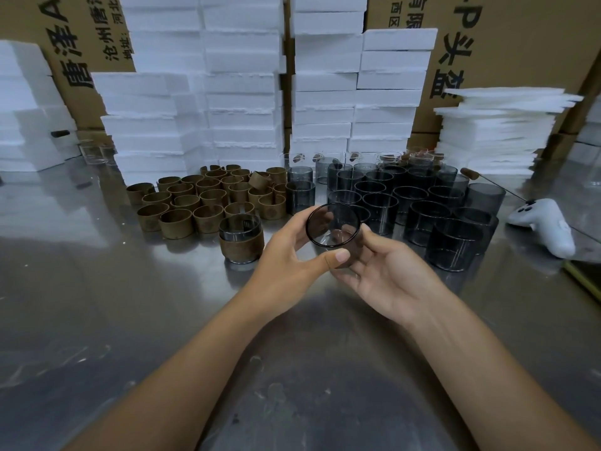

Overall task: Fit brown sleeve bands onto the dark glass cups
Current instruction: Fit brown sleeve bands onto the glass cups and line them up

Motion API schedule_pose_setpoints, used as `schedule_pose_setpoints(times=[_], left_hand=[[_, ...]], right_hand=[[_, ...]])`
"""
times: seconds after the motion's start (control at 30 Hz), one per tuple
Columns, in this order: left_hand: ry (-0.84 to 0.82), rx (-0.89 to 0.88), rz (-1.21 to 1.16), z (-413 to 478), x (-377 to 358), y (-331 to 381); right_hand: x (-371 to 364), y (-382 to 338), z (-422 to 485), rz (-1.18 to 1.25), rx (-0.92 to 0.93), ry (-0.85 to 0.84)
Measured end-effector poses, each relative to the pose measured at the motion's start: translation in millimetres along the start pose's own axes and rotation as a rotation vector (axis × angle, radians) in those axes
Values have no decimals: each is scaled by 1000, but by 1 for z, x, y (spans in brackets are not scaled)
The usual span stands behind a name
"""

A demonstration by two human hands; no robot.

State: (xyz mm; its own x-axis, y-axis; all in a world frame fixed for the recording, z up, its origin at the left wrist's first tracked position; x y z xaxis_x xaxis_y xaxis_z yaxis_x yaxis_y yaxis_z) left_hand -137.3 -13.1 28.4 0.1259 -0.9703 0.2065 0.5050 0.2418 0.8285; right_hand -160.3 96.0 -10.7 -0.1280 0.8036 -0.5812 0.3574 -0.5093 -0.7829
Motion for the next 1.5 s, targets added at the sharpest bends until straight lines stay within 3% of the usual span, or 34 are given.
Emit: schedule_pose_setpoints(times=[0.27, 0.57, 0.97, 1.33, 1.5], left_hand=[[25, 53, -182, 0, 3, -5], [30, 33, -151, 2, 5, -3], [12, 0, -58, 1, 4, -3], [-1, 44, -125, -1, 2, -5], [11, 64, -208, -1, 2, -6]], right_hand=[[-17, 12, -5, -79, -95, -200], [-10, 21, -5, -182, -200, -142], [10, -5, 3, -283, 134, 120], [-10, -2, -1, -28, 62, -112], [-14, 8, -3, -75, -34, -185]])
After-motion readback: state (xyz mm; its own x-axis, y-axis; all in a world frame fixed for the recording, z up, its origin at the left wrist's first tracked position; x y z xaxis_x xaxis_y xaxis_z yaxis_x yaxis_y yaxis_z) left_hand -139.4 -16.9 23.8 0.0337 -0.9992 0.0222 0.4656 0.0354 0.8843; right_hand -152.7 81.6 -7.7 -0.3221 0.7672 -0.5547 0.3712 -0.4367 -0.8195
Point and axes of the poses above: each hand's wrist, its own z-axis towards the middle knuckle, its own x-axis out of the back of the hand, y = z × x, the point moved 8 cm from there along z, towards the middle knuckle, and after that the axes turned 4 degrees about y, right-handed, at the moved point
